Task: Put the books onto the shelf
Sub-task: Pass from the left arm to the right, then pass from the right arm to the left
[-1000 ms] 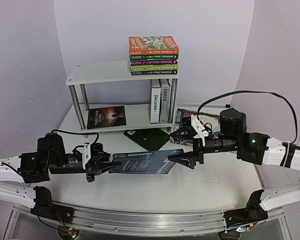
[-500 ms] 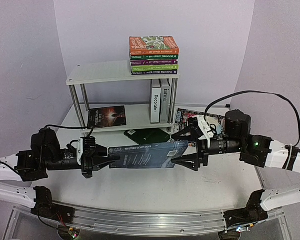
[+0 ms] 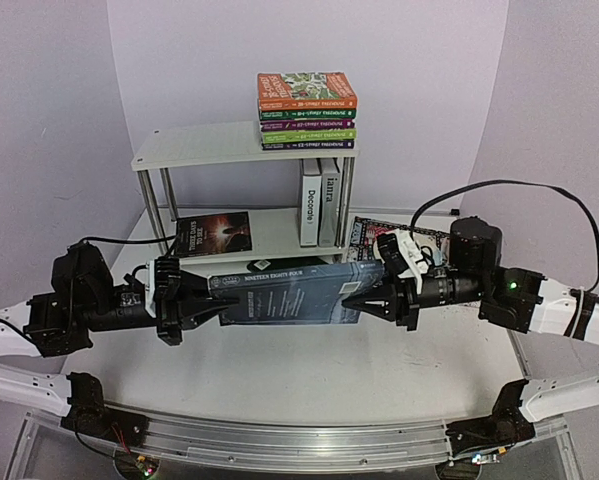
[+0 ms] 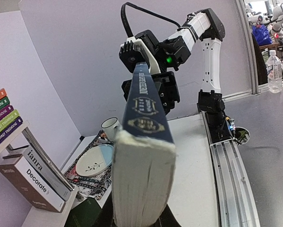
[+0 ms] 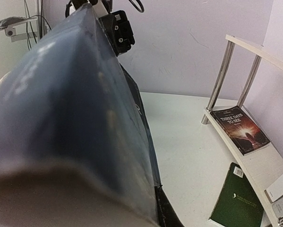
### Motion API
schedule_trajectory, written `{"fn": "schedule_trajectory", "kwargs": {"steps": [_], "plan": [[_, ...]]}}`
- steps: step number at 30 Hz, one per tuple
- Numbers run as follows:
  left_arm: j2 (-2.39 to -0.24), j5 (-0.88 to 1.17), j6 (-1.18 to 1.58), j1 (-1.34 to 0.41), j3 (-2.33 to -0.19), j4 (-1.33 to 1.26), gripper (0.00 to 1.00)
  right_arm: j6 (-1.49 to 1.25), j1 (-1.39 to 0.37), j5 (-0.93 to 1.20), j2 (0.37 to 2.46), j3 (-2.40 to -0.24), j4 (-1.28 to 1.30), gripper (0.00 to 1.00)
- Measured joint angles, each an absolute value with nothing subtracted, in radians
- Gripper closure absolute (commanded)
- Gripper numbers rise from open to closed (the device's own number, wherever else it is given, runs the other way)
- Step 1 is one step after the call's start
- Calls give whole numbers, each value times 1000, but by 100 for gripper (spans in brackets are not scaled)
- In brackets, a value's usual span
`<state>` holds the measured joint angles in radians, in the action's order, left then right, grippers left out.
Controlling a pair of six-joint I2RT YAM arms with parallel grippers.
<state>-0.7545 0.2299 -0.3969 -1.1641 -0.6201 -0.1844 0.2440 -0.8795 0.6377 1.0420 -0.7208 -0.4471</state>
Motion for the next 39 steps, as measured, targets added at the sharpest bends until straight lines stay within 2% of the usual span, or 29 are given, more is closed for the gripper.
{"fn": "schedule_trajectory", "kwargs": {"steps": [3,5,7,13,20,24,28,39], "plan": [[-758,191,-399,-1164,-620,-196,28,243,-880,607,1042,-721,-444,100],[-760,115,-392,-1165,-621,-237,11,248,-885,559,1047,-721,-417,100],[-760,33,-383,-1165,-621,-259,5,258,-885,515,1060,-721,-380,100],[-789,-53,-366,-1164,-701,-127,7,317,-882,396,1109,-721,-251,100],[-1078,-27,-375,-1164,-958,135,10,424,-881,345,1179,-784,-129,100],[-1199,-20,-392,-1164,-974,247,12,469,-881,343,1210,-828,-117,100],[-1229,-19,-396,-1164,-985,306,15,498,-881,351,1225,-856,-117,100],[-1329,8,-406,-1164,-1104,315,36,538,-881,379,1251,-880,-106,100]]}}
